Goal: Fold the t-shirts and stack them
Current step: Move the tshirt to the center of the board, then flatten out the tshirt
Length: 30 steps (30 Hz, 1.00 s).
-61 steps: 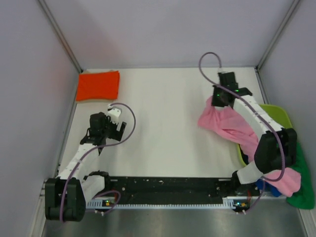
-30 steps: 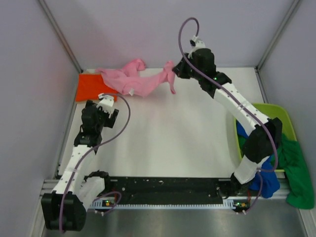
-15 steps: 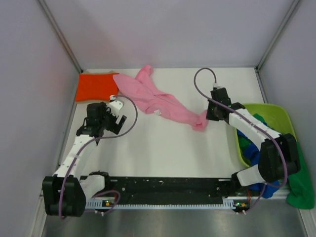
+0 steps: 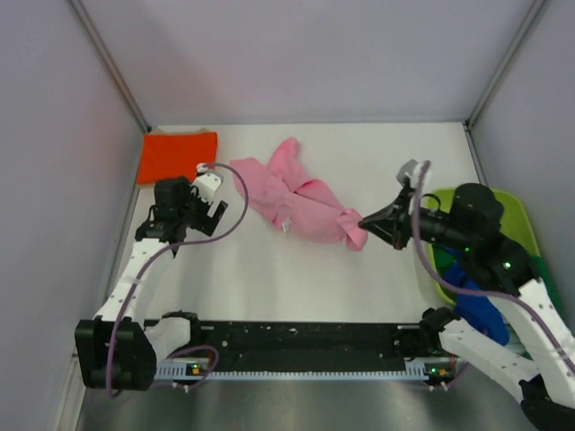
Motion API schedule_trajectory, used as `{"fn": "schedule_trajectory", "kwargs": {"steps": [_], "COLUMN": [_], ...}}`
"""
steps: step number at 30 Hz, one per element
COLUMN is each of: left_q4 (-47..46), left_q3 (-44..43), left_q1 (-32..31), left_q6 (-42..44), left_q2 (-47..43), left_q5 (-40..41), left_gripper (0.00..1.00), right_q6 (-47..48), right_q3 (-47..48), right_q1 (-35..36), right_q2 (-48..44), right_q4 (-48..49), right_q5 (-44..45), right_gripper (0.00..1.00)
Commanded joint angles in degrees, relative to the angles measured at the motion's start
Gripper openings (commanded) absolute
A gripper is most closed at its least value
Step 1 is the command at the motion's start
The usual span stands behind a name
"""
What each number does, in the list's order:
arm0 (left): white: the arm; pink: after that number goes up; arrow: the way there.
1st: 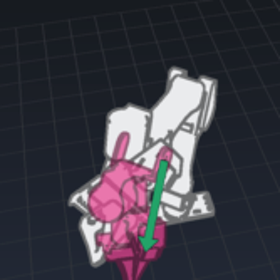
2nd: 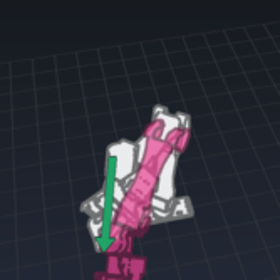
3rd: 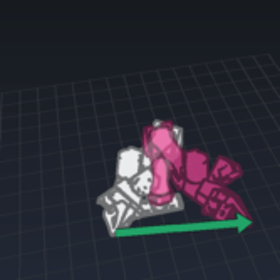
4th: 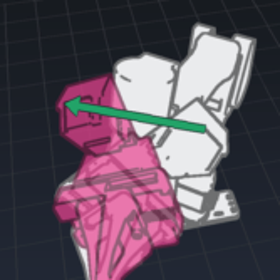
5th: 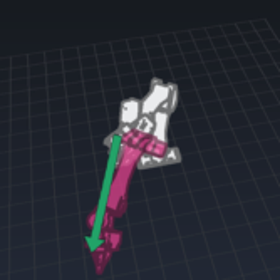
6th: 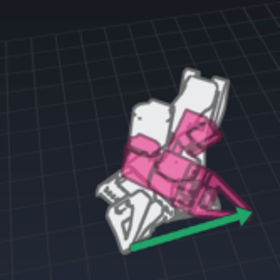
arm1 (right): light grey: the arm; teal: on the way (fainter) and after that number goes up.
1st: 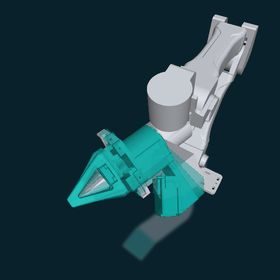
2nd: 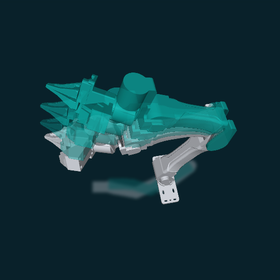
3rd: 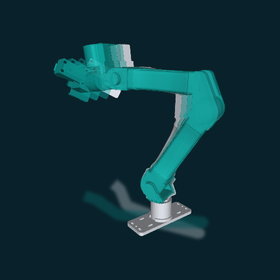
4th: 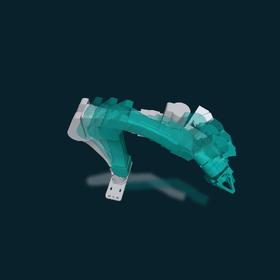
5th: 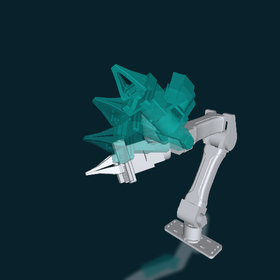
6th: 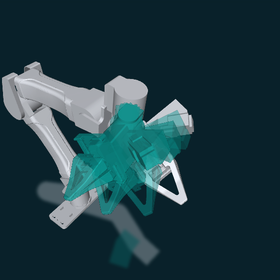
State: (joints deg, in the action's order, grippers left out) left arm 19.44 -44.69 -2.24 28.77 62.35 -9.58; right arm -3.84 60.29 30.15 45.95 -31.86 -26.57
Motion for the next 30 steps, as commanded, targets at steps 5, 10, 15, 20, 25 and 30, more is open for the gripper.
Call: {"fn": "schedule_trajectory", "kwargs": {"steps": [5,10,15,20,25,30], "left_q4": [-0.72,0.42,0.25,0.51,-1.68,-2.04], "left_q3": [-3.83,-4.01,-3.57,-2.25,-0.05,-0.84], "left_q1": [0.22,0.31,0.31,0.31,0.31,0.75], "left_q6": [0.67,0.58,0.93,1.46,1.73,0.06], "left_q2": [-1.00,0.14,-0.03,-1.00,-1.35,1.28], "left_q5": [0.27,-0.96,-0.44,1.32,4.74,7.38], "left_gripper": [0.96,0.96,0.96,0.96,0.97,0.97], "right_q6": [6.91,1.84,-3.97,-11.09,-4.09,-4.50], "right_q3": [10.02,8.52,15.89,30.99,25.60,15.66], "right_q1": [0.17,-1.49,-11.94,-12.32,7.68,23.44], "right_q2": [-4.65,3.14,27.91,49.11,48.10,47.47], "right_q4": [-8.39,-6.55,-6.12,-15.66,-8.94,2.22], "right_q5": [-12.50,26.21,45.38,44.23,53.29,31.26], "right_gripper": [0.00,0.00,0.00,0.99,0.99,0.93]}}
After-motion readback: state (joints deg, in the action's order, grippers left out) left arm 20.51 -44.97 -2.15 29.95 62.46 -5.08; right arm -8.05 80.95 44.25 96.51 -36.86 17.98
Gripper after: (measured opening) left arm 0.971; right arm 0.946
